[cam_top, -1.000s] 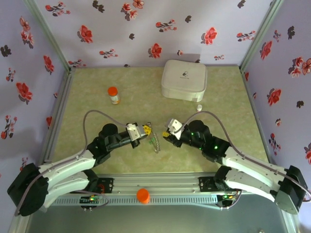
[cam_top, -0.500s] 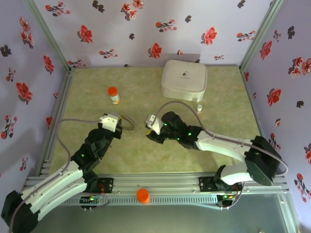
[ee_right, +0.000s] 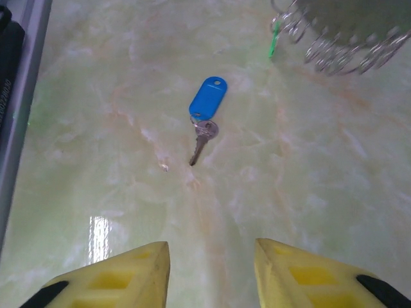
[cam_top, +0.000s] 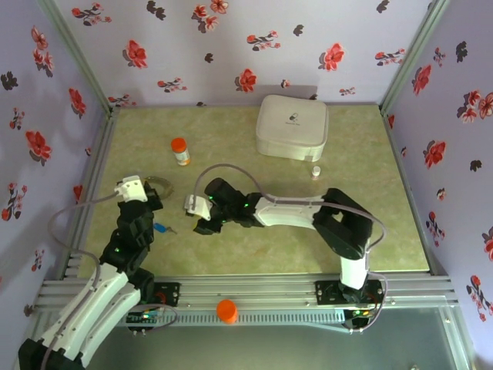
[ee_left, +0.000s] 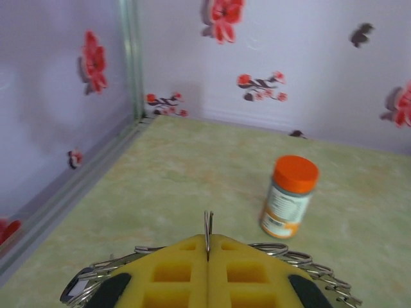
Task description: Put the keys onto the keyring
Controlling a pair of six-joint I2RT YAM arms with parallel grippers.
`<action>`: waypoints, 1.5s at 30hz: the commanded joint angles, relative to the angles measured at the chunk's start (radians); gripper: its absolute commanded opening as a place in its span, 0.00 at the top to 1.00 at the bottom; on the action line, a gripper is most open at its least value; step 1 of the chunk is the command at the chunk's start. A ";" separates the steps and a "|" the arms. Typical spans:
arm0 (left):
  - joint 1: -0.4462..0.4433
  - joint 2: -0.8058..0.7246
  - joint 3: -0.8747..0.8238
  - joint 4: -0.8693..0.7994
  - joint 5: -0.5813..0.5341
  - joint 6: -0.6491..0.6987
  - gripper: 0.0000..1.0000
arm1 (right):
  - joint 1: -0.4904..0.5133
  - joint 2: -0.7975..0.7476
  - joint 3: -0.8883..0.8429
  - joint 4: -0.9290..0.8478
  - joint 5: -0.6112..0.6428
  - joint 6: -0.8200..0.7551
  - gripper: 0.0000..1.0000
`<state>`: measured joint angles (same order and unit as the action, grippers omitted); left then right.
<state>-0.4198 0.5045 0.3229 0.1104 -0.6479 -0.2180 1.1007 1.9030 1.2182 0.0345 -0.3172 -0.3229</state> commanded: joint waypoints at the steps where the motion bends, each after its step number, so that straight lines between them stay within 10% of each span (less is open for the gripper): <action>1: 0.051 -0.027 0.018 0.046 -0.055 -0.076 1.00 | 0.026 0.089 0.095 0.034 -0.008 -0.056 0.58; 29: 0.072 -0.127 0.035 0.054 -0.057 -0.059 1.00 | 0.074 0.513 0.586 -0.196 -0.065 -0.237 0.68; 36: 0.072 -0.146 0.038 0.048 -0.016 -0.053 1.00 | 0.080 0.479 0.587 -0.278 -0.041 -0.241 0.99; 45: 0.072 -0.134 0.055 0.019 0.136 -0.012 1.00 | 0.091 0.201 0.251 -0.189 0.017 -0.212 1.00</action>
<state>-0.3550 0.3717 0.3267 0.1249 -0.5812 -0.2699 1.1839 2.2162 1.5562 -0.1658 -0.3328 -0.5537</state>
